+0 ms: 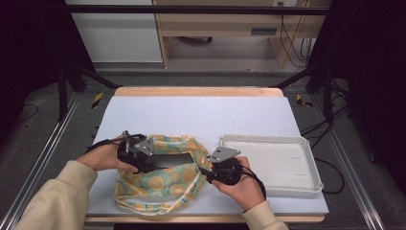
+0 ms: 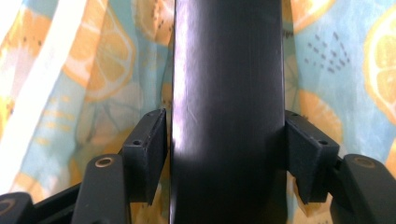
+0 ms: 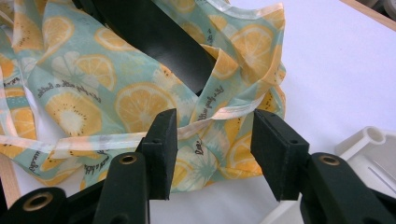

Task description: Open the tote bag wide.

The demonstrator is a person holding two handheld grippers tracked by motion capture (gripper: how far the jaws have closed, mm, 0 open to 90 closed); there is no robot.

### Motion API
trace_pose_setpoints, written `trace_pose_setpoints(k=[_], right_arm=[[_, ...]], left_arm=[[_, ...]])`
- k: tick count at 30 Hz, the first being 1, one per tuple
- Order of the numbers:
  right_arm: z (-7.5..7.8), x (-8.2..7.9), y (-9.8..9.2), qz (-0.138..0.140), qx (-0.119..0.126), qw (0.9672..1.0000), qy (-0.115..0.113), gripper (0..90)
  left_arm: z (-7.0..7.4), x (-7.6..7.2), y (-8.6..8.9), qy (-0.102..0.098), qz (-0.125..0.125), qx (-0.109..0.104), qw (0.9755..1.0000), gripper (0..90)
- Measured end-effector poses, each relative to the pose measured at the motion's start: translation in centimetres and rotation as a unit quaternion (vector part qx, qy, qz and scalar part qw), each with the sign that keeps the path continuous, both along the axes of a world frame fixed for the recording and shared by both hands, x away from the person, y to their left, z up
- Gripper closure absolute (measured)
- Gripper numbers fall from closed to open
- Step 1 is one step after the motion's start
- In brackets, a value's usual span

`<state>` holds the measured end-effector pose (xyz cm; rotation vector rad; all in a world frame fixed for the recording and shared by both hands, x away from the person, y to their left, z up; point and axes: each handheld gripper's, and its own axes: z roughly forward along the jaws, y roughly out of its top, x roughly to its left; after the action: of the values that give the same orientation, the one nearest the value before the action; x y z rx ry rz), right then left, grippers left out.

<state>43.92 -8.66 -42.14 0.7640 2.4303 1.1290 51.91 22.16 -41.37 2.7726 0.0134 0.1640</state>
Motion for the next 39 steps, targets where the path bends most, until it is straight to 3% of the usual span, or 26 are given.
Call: trace_pose_setpoints(k=[9, 28, 32, 39], right_arm=[[0.0, 0.0, -0.3, -0.002, 0.002, 1.0000, 0.002, 51.1], [0.3, 0.0, -1.5, -0.017, 0.011, 0.9998, -0.003, 50.8], [0.3, -0.1, -1.5, -0.016, 0.012, 0.9998, -0.004, 50.8], [0.4, -0.1, -1.6, -0.016, 0.012, 0.9998, -0.005, 50.2]], left_arm=[[0.4, 0.0, -0.7, -0.011, -0.012, 0.018, 0.9997, 42.5], [3.7, -0.6, 0.3, -0.042, -0.018, -0.010, 0.9989, 43.0], [4.4, -0.9, 0.6, -0.041, -0.013, -0.033, 0.9985, 43.0], [5.7, -1.0, 0.9, -0.048, -0.016, -0.042, 0.9979, 43.0]])
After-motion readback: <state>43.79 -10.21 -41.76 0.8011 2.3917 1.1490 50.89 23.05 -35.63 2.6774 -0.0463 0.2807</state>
